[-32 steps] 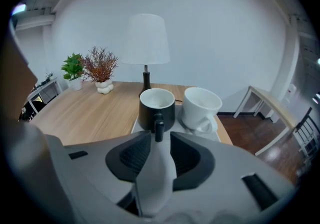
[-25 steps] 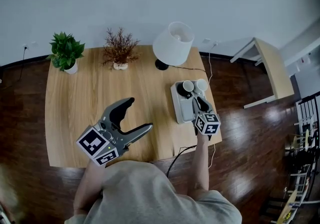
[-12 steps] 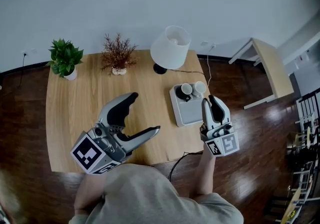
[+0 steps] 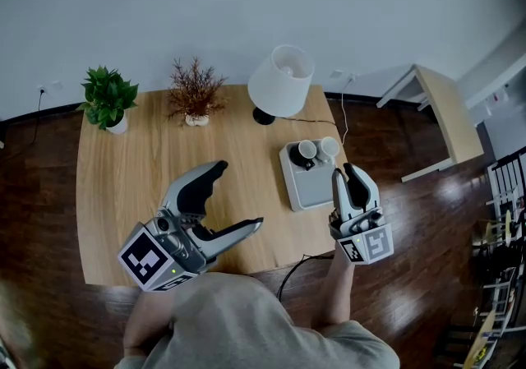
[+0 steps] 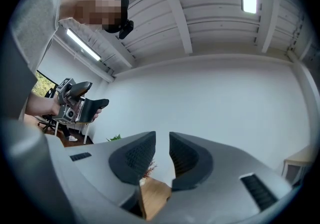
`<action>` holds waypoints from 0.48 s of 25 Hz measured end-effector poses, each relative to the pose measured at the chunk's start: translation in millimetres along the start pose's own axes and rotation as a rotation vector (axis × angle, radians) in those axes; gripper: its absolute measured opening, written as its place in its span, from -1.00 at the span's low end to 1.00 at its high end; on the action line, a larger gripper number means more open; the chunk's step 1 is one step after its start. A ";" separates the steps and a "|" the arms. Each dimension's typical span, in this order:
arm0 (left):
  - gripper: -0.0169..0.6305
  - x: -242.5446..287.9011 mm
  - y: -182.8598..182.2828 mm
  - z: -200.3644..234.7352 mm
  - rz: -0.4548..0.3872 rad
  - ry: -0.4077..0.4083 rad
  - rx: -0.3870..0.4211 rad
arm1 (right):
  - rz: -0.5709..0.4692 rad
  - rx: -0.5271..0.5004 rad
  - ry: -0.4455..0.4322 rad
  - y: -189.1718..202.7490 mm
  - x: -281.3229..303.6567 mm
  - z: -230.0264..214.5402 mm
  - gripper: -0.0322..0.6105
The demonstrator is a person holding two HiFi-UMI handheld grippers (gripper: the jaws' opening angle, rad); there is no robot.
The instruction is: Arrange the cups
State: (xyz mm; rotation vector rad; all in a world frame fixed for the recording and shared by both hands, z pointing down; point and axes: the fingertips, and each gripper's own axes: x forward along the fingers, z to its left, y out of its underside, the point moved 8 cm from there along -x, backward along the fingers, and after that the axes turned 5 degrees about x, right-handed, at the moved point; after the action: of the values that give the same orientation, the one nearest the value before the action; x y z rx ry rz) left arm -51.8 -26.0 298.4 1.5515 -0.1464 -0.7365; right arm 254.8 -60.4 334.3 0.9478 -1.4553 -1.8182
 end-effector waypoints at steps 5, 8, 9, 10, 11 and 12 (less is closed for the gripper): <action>0.21 1.8 0.5 -2.3 0.004 0.006 -0.017 | -0.009 0.002 0.018 -0.6 -4.5 -3.3 -0.65; 0.21 -0.7 2.9 -1.9 0.009 0.006 -0.009 | -0.015 0.010 0.029 -1.0 -6.4 -4.2 -0.65; 0.21 -1.5 3.7 -1.4 0.010 0.006 -0.006 | -0.015 0.011 0.031 -1.2 -6.8 -4.3 -0.65; 0.21 -1.7 4.2 -1.2 0.011 0.005 -0.005 | -0.015 0.011 0.032 -1.2 -7.2 -4.4 -0.65; 0.21 -1.5 4.4 -1.4 0.012 0.005 -0.007 | -0.014 0.010 0.033 -0.9 -7.5 -4.6 -0.65; 0.21 -1.0 4.4 -2.2 0.014 0.004 -0.012 | -0.015 0.010 0.034 -0.6 -8.1 -4.8 -0.65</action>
State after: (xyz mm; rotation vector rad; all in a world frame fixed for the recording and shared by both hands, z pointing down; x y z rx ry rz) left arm -49.9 -24.3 302.7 1.5397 -0.1490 -0.7219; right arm 263.3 -56.2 334.3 0.9925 -1.4414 -1.7979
